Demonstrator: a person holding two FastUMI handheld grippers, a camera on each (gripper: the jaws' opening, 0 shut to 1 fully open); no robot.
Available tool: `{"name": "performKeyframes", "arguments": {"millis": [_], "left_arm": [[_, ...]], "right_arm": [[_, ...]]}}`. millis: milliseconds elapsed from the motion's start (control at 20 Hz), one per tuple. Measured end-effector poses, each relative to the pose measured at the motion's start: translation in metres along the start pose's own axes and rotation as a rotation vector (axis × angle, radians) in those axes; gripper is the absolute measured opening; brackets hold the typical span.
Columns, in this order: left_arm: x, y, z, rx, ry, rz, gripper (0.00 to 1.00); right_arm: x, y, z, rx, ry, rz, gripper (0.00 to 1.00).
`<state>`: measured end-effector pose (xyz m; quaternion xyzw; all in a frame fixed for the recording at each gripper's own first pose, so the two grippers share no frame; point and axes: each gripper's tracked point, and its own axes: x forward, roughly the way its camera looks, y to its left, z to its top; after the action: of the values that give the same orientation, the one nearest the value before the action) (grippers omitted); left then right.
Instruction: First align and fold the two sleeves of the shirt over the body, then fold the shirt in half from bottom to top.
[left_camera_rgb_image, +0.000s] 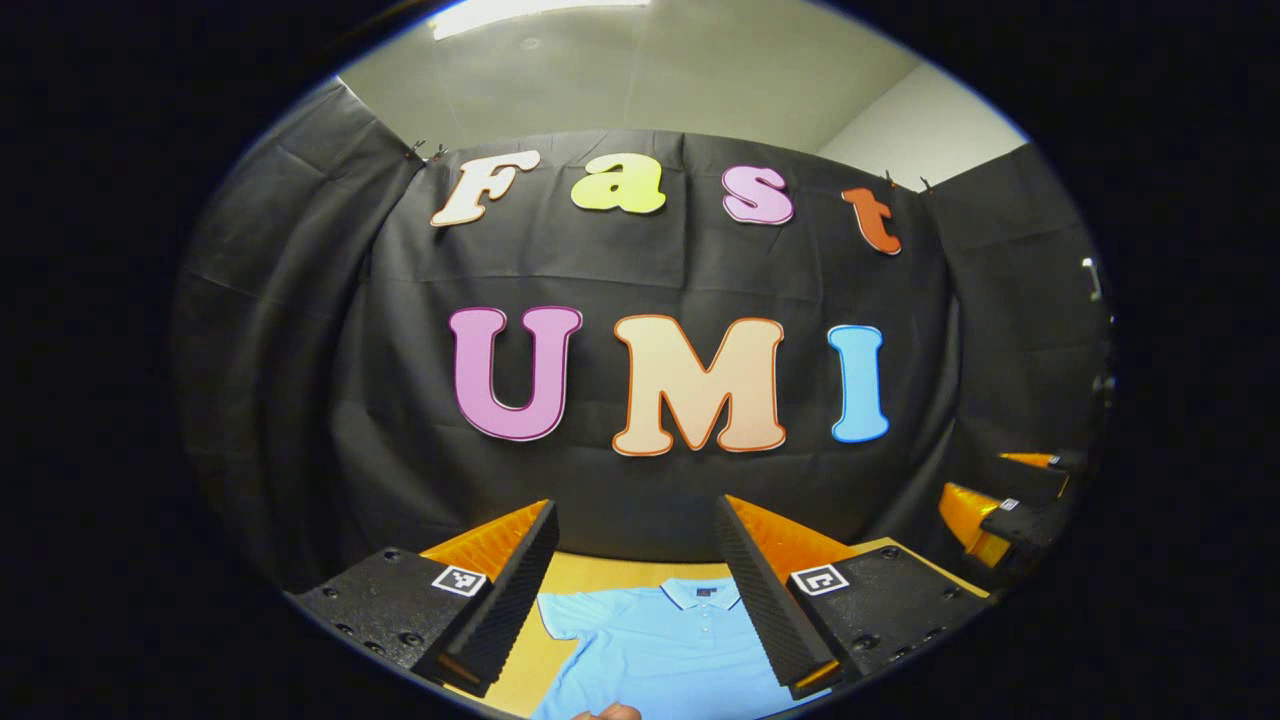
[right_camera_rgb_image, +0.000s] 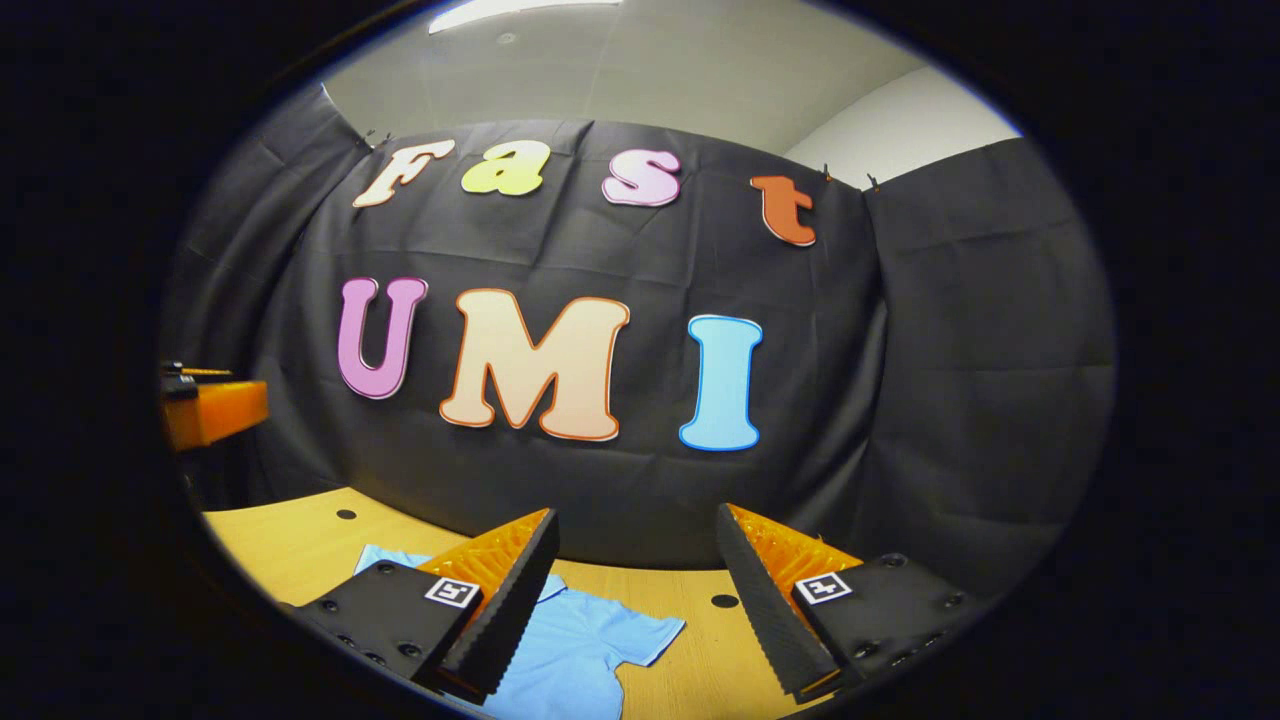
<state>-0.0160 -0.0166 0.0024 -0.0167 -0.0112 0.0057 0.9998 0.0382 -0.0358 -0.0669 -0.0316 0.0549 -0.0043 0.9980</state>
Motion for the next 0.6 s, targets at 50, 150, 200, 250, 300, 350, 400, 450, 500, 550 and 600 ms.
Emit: {"name": "performKeyframes", "arguments": {"millis": [50, 150, 200, 250, 300, 350, 400, 450, 500, 550, 600], "left_arm": [[0.005, 0.002, -0.001, 0.004, 0.001, -0.007, 0.94], [0.015, 0.007, 0.000, 0.016, 0.000, -0.015, 0.94], [0.020, 0.010, 0.001, 0.016, -0.005, -0.018, 0.94], [0.023, 0.013, -0.001, 0.018, -0.005, -0.025, 0.94], [0.027, 0.016, -0.003, 0.021, 0.002, -0.027, 0.94], [0.030, 0.020, -0.007, 0.025, 0.012, -0.027, 0.94], [0.033, 0.024, -0.010, 0.024, 0.021, -0.027, 0.94], [0.036, 0.029, -0.013, 0.022, 0.031, -0.022, 0.94], [0.038, 0.034, -0.015, 0.020, 0.036, -0.019, 0.94], [0.038, 0.038, -0.018, 0.020, 0.043, -0.017, 0.94], [0.040, 0.043, -0.019, 0.023, 0.049, -0.013, 0.94]], "right_arm": [[0.010, -0.004, -0.009, 0.001, 0.022, -0.015, 0.98], [0.028, -0.008, -0.028, 0.014, 0.068, -0.035, 0.98], [0.037, -0.008, -0.035, 0.021, 0.081, -0.048, 0.98], [0.046, -0.011, -0.044, 0.025, 0.094, -0.062, 0.98], [0.056, -0.011, -0.053, 0.028, 0.109, -0.070, 0.98], [0.064, -0.010, -0.062, 0.028, 0.127, -0.072, 0.98], [0.073, -0.010, -0.071, 0.022, 0.140, -0.075, 0.98], [0.082, -0.011, -0.082, 0.012, 0.156, -0.083, 0.98], [0.090, -0.012, -0.092, 0.002, 0.174, -0.092, 0.99], [0.095, -0.013, -0.103, -0.005, 0.193, -0.100, 0.99], [0.101, -0.013, -0.115, -0.005, 0.216, -0.103, 0.99]]}}
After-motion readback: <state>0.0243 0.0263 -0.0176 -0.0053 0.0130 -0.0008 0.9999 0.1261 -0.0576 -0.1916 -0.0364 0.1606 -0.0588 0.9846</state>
